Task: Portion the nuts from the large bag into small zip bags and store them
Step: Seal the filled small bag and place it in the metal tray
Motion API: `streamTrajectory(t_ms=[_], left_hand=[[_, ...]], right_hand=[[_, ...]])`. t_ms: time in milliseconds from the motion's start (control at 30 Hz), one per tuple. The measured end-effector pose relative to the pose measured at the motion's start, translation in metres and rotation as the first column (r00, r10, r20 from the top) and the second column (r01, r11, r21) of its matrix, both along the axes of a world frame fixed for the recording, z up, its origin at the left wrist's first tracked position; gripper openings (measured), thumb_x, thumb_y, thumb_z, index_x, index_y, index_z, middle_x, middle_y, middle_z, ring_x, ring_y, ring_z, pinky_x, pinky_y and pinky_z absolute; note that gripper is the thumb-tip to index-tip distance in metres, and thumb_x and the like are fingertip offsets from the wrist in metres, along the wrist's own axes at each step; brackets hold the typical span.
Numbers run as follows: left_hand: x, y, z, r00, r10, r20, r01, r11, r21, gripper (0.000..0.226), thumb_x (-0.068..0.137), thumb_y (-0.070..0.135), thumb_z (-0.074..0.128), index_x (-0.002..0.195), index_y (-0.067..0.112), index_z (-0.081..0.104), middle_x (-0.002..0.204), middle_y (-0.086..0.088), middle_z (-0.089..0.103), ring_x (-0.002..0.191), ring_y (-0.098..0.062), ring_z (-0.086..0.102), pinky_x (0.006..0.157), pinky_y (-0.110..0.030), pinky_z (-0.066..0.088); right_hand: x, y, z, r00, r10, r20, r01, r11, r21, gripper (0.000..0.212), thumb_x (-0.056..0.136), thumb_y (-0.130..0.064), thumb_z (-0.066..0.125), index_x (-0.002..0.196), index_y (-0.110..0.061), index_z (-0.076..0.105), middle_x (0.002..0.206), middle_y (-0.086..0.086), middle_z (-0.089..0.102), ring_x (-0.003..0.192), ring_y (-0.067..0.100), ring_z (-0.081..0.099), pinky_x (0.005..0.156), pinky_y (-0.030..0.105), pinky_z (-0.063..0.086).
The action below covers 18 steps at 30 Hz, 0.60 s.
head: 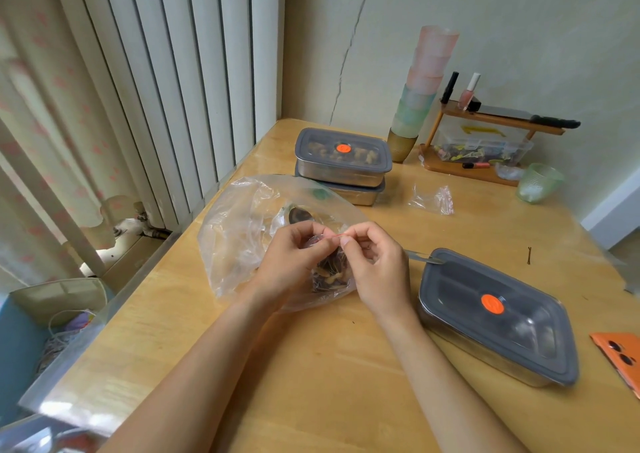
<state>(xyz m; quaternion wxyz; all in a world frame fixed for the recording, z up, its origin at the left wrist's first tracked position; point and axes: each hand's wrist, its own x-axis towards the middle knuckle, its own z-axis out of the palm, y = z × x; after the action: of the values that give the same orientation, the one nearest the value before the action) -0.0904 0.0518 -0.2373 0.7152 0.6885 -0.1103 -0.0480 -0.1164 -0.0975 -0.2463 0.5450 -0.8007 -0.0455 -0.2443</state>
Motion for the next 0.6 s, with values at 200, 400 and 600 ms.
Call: streamTrajectory(t_ms=[200, 400, 600], left_hand=[[-0.0017, -0.0008, -0.0001, 0.999, 0.046, 0.026, -0.045, 0.998, -0.039, 0.01, 0.094, 0.006, 0.071, 0.092, -0.004, 0.071, 0.075, -0.002, 0.071, 0.071, -0.009, 0.064, 0.067, -0.019, 0.052], [-0.0006, -0.0014, -0.0004, 0.999, 0.044, -0.006, -0.044, 0.997, -0.063, 0.01, 0.095, 0.005, 0.069, 0.093, -0.004, 0.071, 0.075, -0.005, 0.071, 0.07, -0.011, 0.065, 0.066, -0.02, 0.054], [0.0005, 0.0005, -0.0023, 0.998, 0.054, 0.009, -0.053, 0.996, -0.068, 0.01, 0.094, 0.007, 0.072, 0.089, -0.002, 0.072, 0.077, -0.007, 0.071, 0.073, -0.014, 0.065, 0.07, -0.024, 0.055]], right_hand=[[0.0003, 0.0011, 0.002, 1.0, -0.01, -0.023, 0.011, 0.999, 0.047, 0.014, 0.096, -0.009, 0.068, 0.085, -0.017, 0.069, 0.084, -0.006, 0.072, 0.08, 0.015, 0.068, 0.075, 0.032, 0.055], [-0.0008, 0.0043, 0.0029, 1.0, -0.018, -0.018, 0.019, 0.997, 0.077, 0.013, 0.097, -0.009, 0.067, 0.085, -0.015, 0.067, 0.084, -0.005, 0.071, 0.08, 0.015, 0.066, 0.074, 0.032, 0.054], [-0.0006, 0.0024, 0.0014, 0.997, 0.027, -0.066, -0.019, 0.991, 0.133, 0.01, 0.098, -0.01, 0.066, 0.089, -0.015, 0.066, 0.088, -0.003, 0.071, 0.085, 0.016, 0.068, 0.078, 0.035, 0.057]])
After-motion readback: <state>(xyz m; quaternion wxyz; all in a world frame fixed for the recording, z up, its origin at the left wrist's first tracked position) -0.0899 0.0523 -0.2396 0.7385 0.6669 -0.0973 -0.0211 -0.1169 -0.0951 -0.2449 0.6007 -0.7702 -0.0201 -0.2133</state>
